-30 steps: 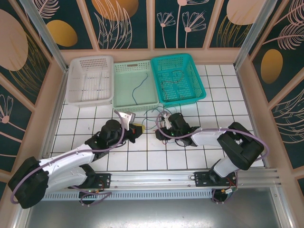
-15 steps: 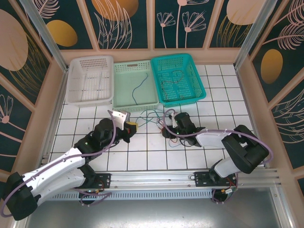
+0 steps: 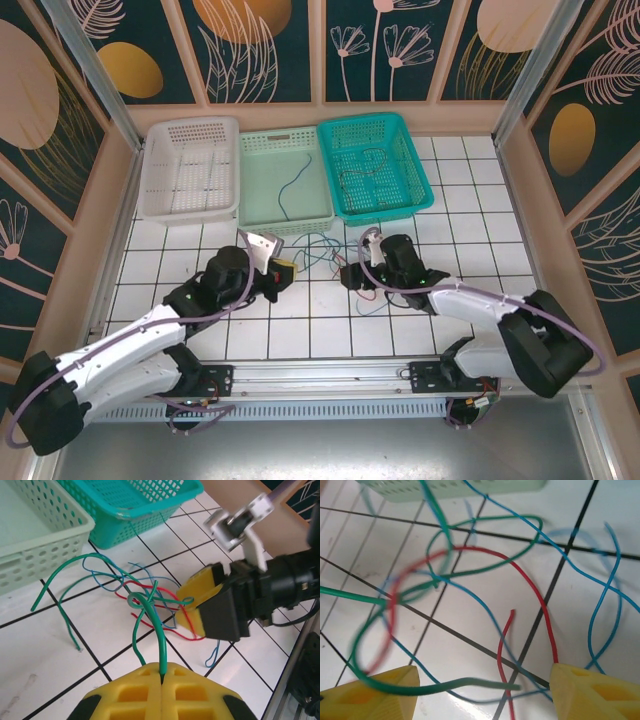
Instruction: Untangle the cables
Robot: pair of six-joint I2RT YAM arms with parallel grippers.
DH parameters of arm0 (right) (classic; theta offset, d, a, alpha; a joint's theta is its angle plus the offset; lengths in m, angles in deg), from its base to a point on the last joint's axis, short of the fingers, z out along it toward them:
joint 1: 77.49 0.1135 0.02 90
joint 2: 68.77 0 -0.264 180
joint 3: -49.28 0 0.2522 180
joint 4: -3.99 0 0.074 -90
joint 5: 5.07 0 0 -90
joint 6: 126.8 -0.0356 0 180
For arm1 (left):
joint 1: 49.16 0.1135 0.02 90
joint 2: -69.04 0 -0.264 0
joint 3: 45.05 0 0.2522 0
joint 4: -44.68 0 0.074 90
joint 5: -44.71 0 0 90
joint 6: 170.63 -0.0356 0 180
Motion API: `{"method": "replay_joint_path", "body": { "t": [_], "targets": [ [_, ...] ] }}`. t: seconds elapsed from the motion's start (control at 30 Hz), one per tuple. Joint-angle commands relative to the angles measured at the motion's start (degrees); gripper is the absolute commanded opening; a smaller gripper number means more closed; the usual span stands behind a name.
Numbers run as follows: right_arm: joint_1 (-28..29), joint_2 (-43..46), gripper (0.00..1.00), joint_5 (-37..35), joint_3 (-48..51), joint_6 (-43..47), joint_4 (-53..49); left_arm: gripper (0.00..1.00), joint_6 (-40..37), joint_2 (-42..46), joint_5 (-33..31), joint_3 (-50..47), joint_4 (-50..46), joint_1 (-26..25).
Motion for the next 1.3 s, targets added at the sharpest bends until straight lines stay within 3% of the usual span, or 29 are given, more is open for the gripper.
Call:
{"method": "replay_joint_path", "body": {
  "t": [0.0, 0.13, 0.27, 0.5, 0.73, 0.9, 1.07, 1.27],
  "targets": [
    [0.3, 4.7, 0.70, 0.3, 0.9, 2.5, -4.0, 0.00, 1.0, -1.6, 3.3, -0.9, 5.8, -0.3],
    [0.2, 9.3, 0.62, -1.0, 1.5, 3.1, -5.9, 0.00, 1.0, -3.7, 4.5, -0.6, 7.1, -0.2],
    [-0.6, 10.4, 0.62, -2.2, 0.8, 4.2, -6.5, 0.00, 0.4, -5.6, 6.4, -0.1, 7.7, -0.3],
    [-2.1, 0.1, 0.69, 2.3, -4.6, 5.1, -5.1, 0.00, -0.6, -6.7, 8.0, 0.6, 8.9, -0.3],
    [-2.2, -6.6, 0.58, 5.4, -6.3, 5.1, -3.0, 0.00, -0.7, -4.8, 7.9, -0.5, 9.4, -0.2],
    [-2.9, -7.8, 0.43, 7.0, -6.4, 4.3, -1.9, 0.00, -0.8, -3.8, 6.9, -1.1, 9.7, -0.3],
    [-5.6, -9.6, 0.13, 1.1, -6.4, 2.5, -5.3, 0.00, -2.2, -1.2, 6.3, -0.9, 7.2, -0.2],
    [-10.3, -12.3, 0.00, -1.4, -5.0, 2.7, -7.2, 0.00, -4.0, 4.6, 2.2, -0.8, 2.5, -0.2]
  ]
}}
